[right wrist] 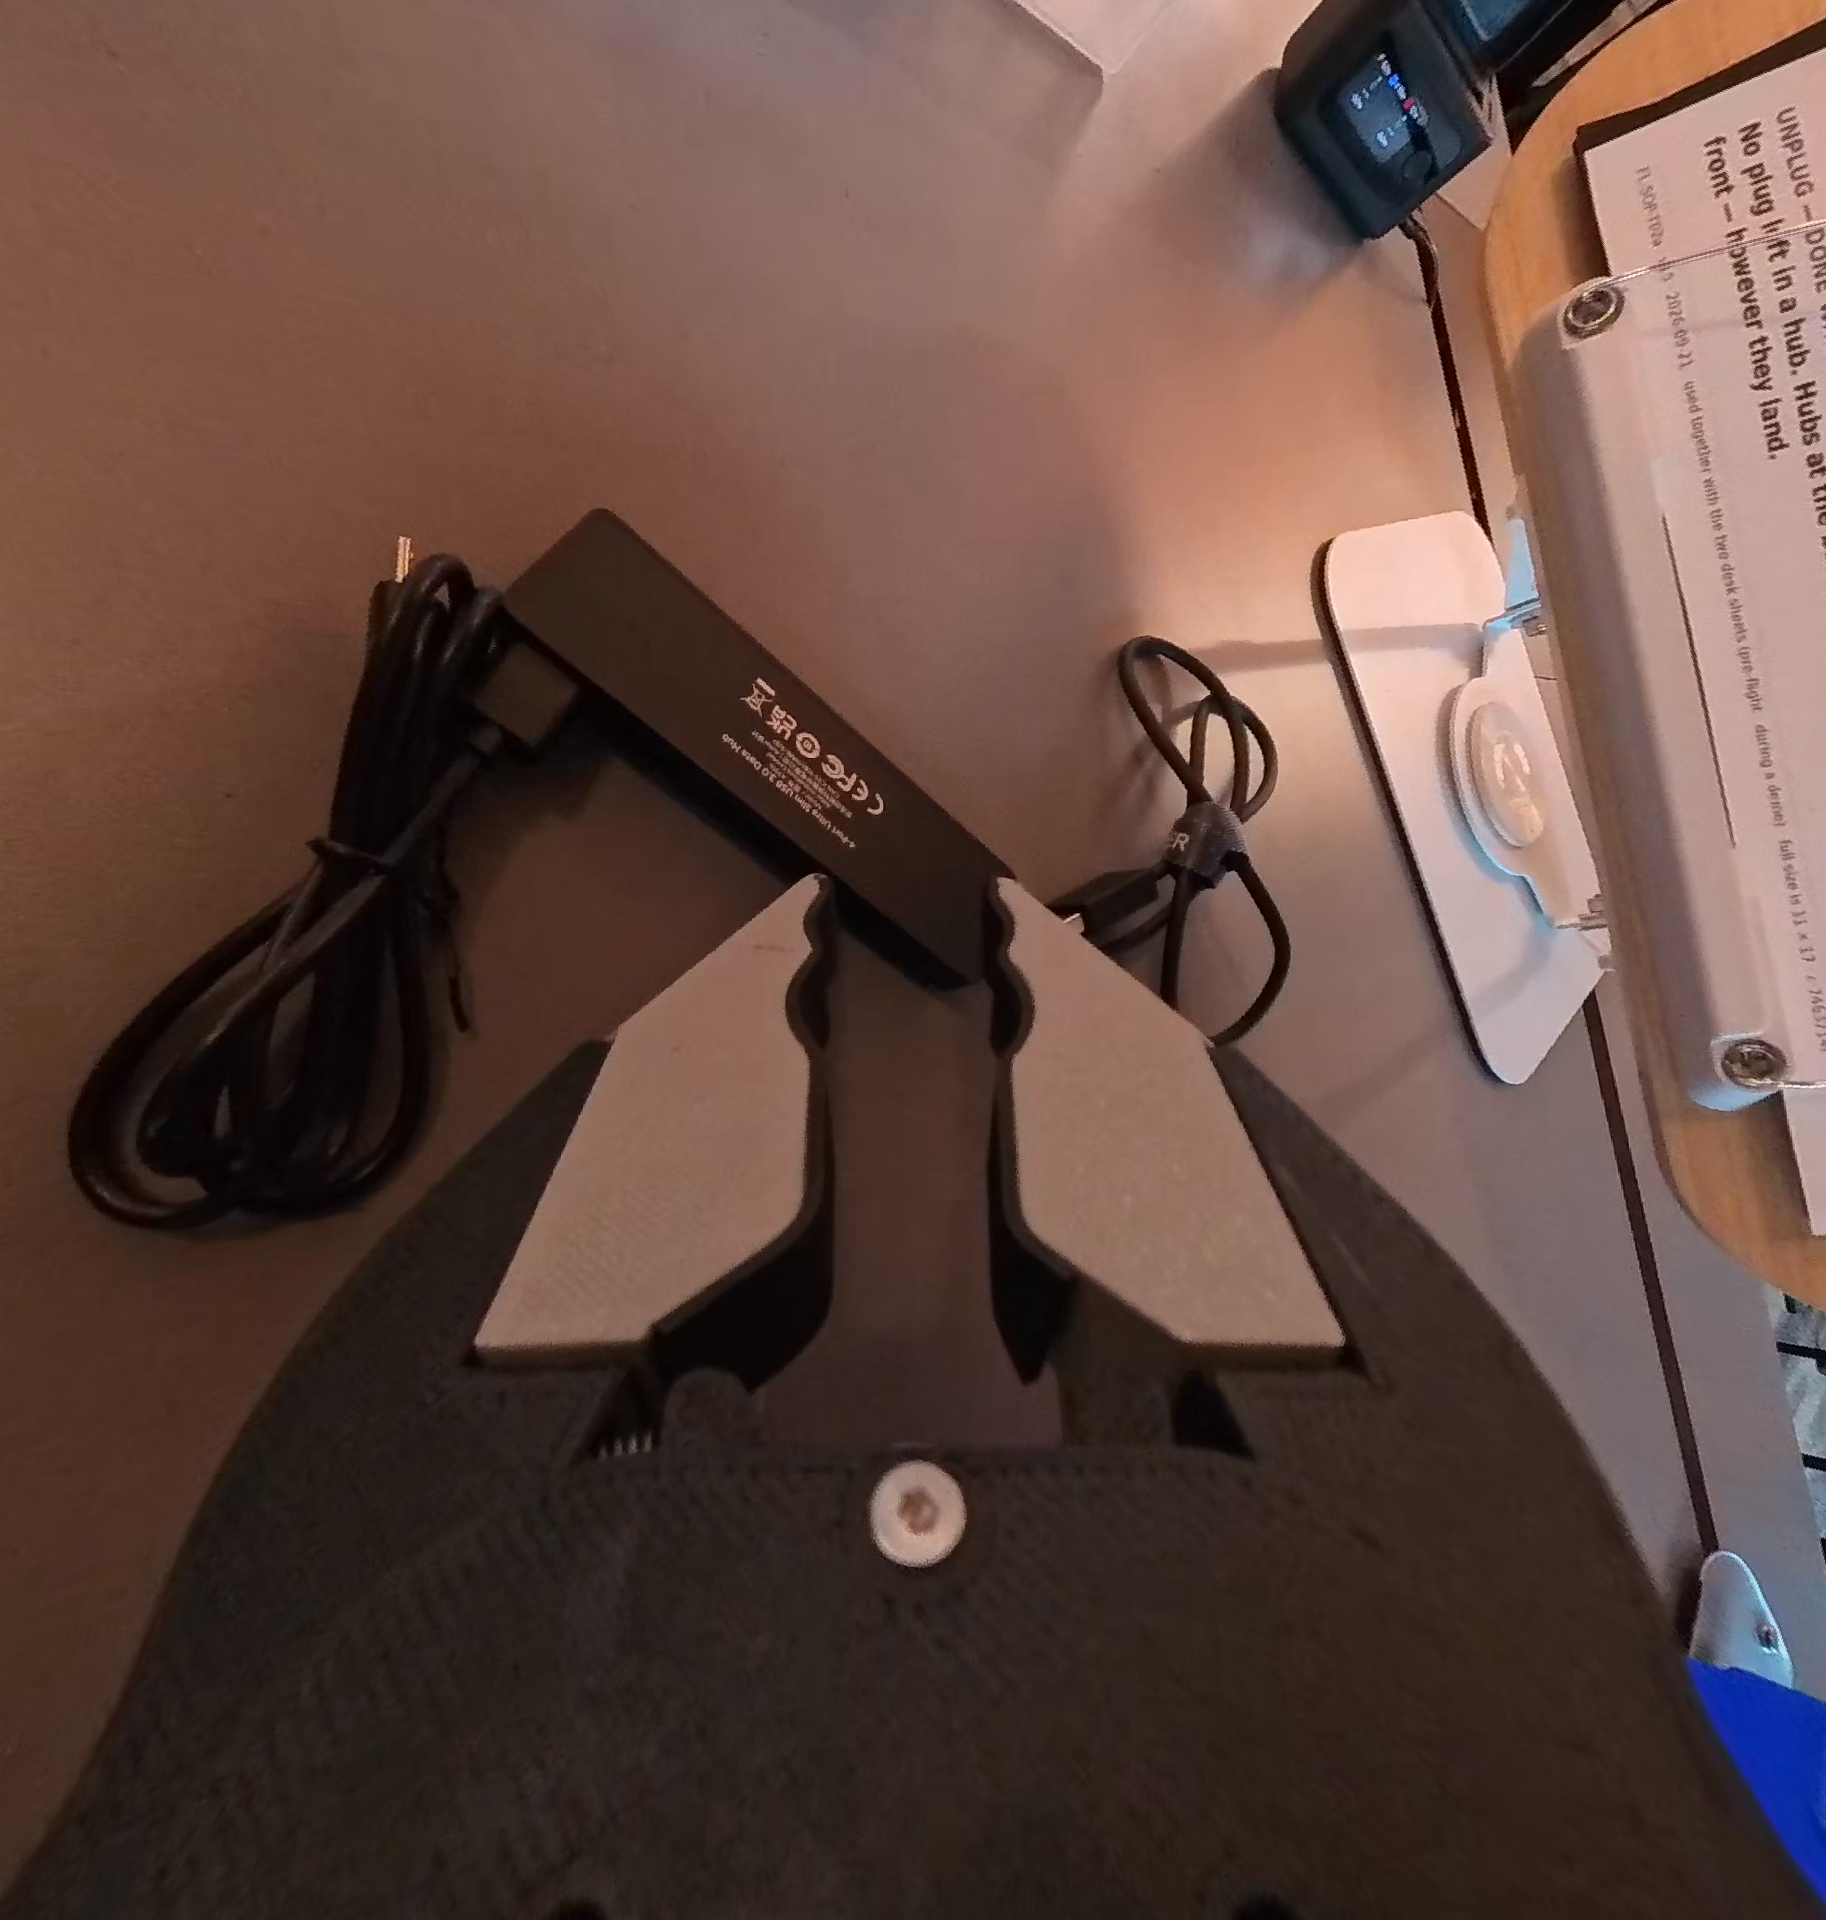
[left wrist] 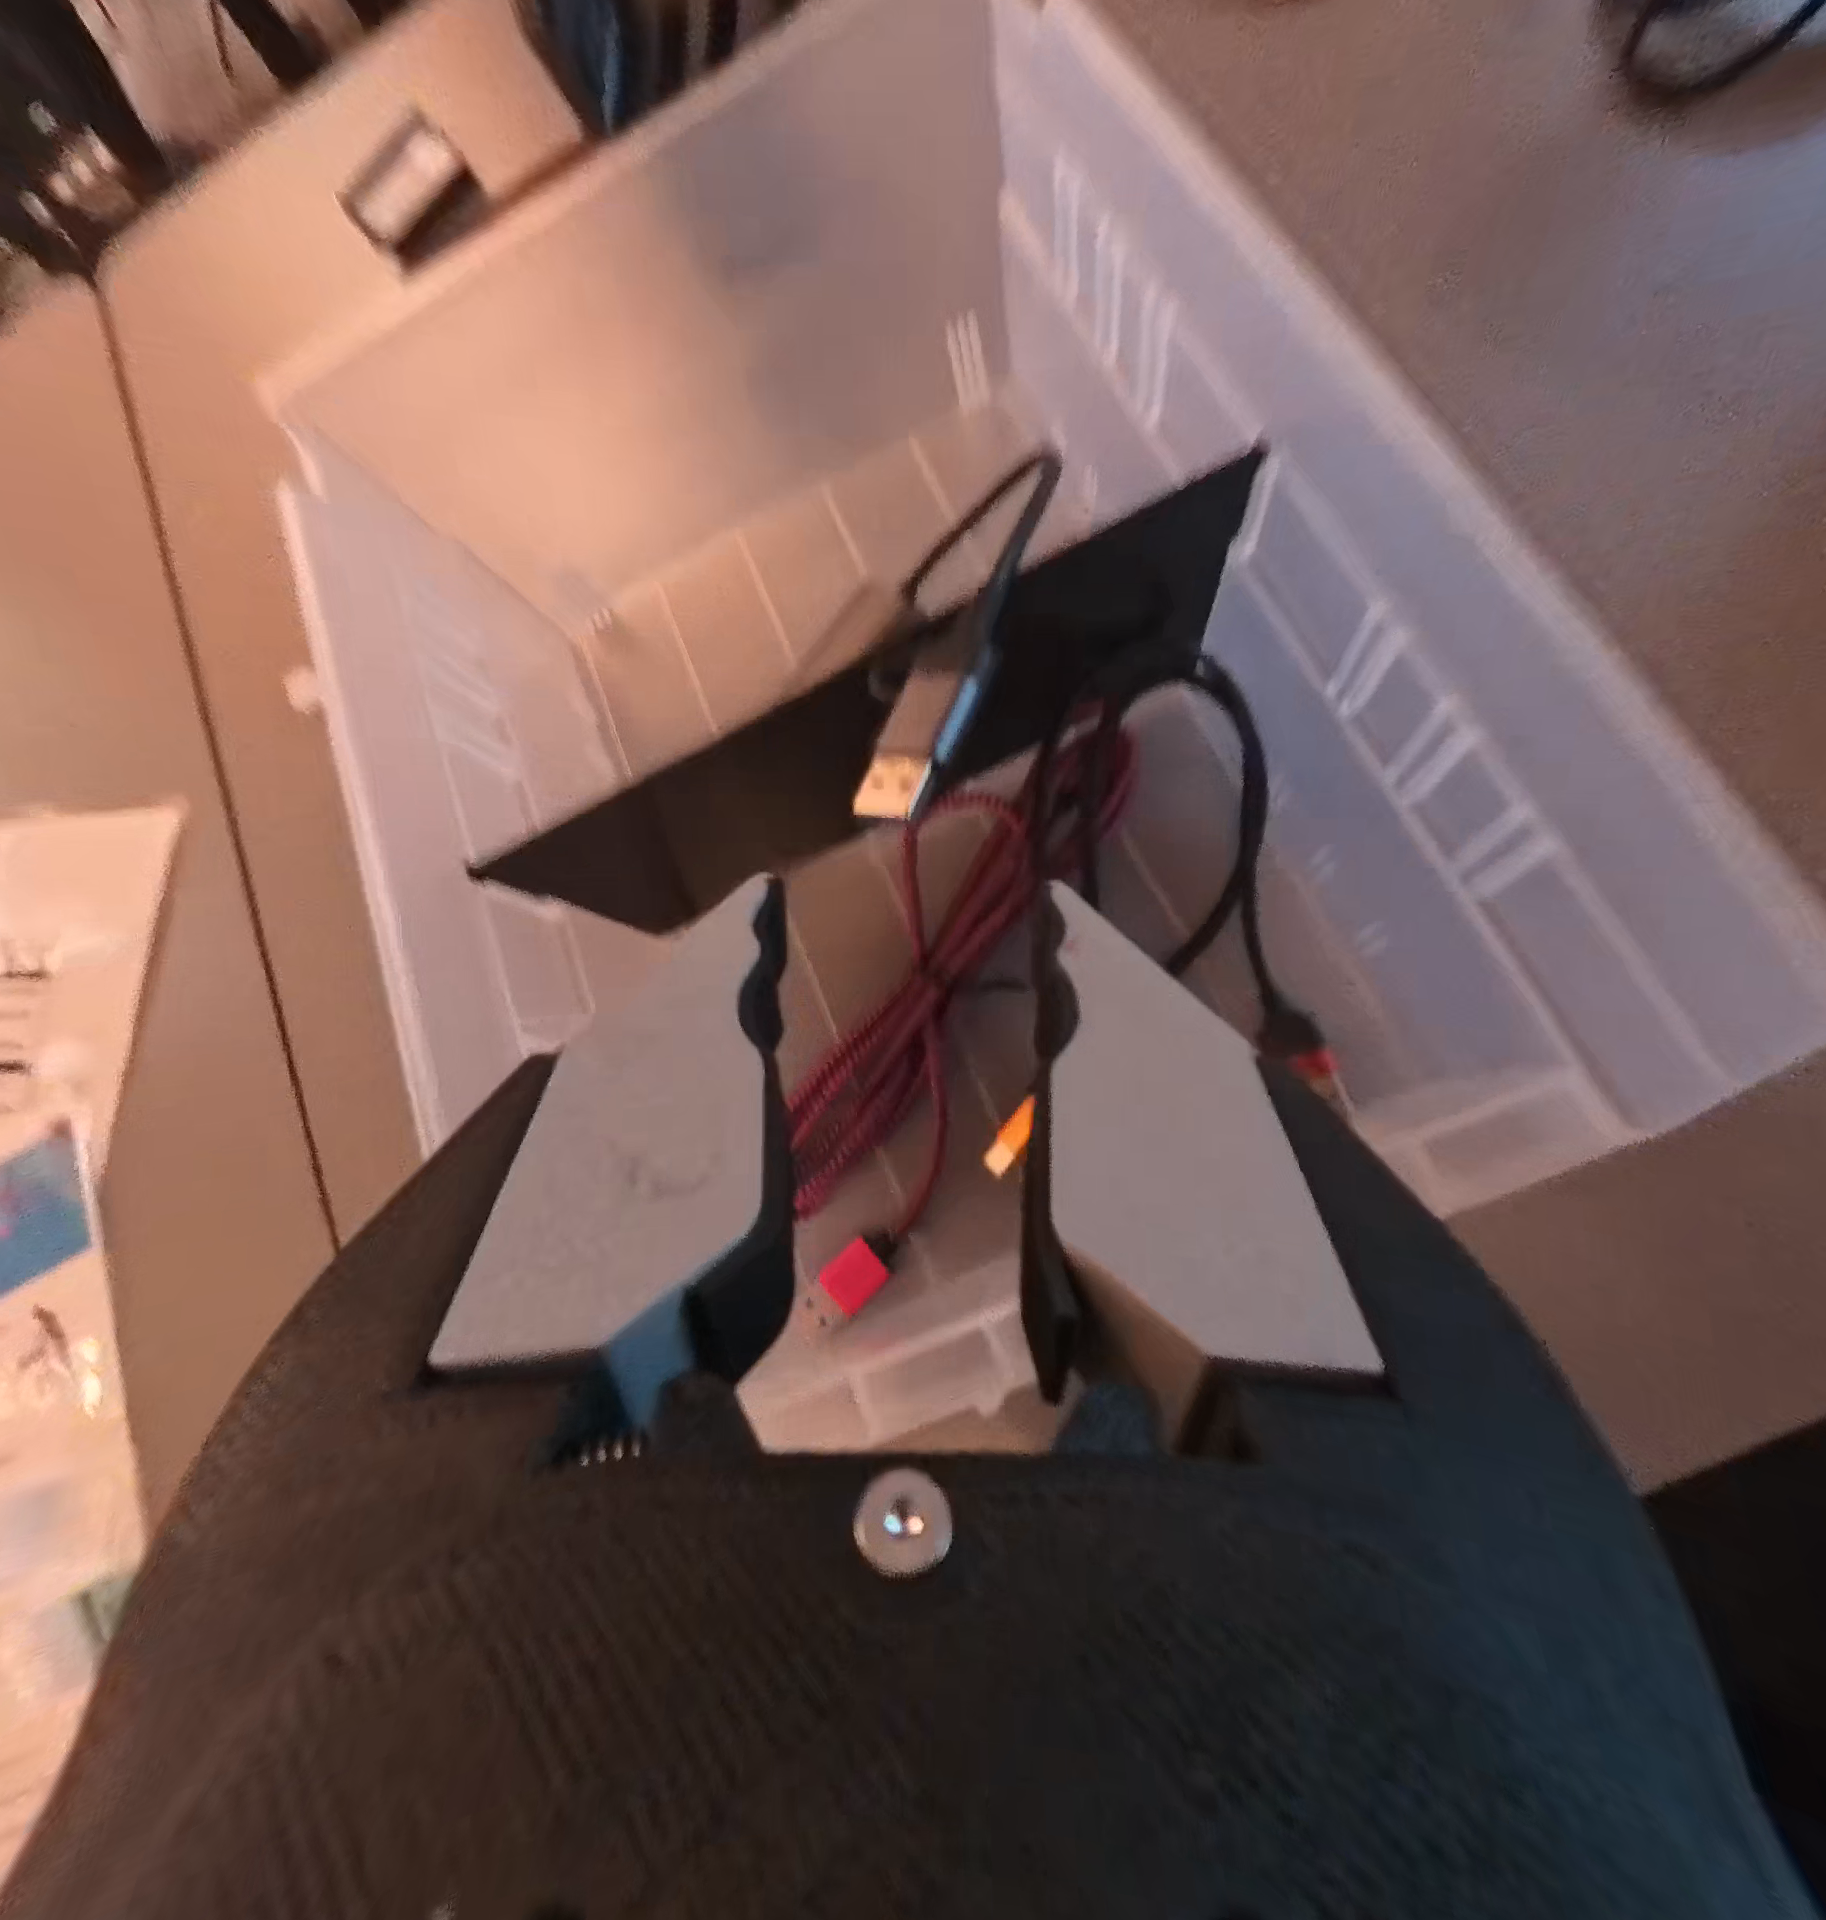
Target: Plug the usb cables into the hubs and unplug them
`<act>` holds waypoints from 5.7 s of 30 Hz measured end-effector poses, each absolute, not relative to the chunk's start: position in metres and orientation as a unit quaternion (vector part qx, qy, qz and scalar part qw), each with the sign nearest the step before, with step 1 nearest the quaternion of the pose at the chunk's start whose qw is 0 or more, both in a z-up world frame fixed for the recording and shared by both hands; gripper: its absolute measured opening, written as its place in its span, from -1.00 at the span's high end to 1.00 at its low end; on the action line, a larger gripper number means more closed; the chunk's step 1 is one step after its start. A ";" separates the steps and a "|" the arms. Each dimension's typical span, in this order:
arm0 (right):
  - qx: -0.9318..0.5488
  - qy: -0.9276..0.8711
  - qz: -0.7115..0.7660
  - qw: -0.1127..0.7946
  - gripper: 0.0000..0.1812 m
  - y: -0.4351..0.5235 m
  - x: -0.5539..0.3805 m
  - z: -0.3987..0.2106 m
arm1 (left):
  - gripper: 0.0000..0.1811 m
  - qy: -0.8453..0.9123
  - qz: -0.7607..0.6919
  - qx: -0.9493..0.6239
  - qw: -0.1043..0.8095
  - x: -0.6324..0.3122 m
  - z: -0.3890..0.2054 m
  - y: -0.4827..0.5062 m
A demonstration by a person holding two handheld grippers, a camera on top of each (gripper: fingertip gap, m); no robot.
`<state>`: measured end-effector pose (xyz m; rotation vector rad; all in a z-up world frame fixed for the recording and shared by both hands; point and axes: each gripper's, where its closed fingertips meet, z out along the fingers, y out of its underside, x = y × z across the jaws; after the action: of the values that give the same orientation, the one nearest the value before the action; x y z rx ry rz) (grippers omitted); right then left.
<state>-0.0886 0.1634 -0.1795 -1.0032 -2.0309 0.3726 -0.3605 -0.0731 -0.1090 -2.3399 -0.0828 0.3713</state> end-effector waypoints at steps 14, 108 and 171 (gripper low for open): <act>-0.407 -0.802 0.149 0.411 0.74 0.168 -0.088 -0.179 | 0.91 0.008 0.390 -0.800 0.455 -0.382 0.030 -0.050; -0.474 -0.714 0.304 0.416 0.67 0.175 -0.089 -0.135 | 1.00 0.081 0.083 -0.948 0.297 -0.292 -0.037 -0.050; -0.491 -0.521 0.587 0.379 1.00 0.207 -0.064 -0.056 | 0.68 0.185 -0.270 -0.849 0.415 -0.106 -0.137 0.150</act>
<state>-0.0638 0.2068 -0.0556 -1.2536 -1.3303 1.5002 -0.1059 0.1503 -0.1369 -2.1325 0.4655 -0.6780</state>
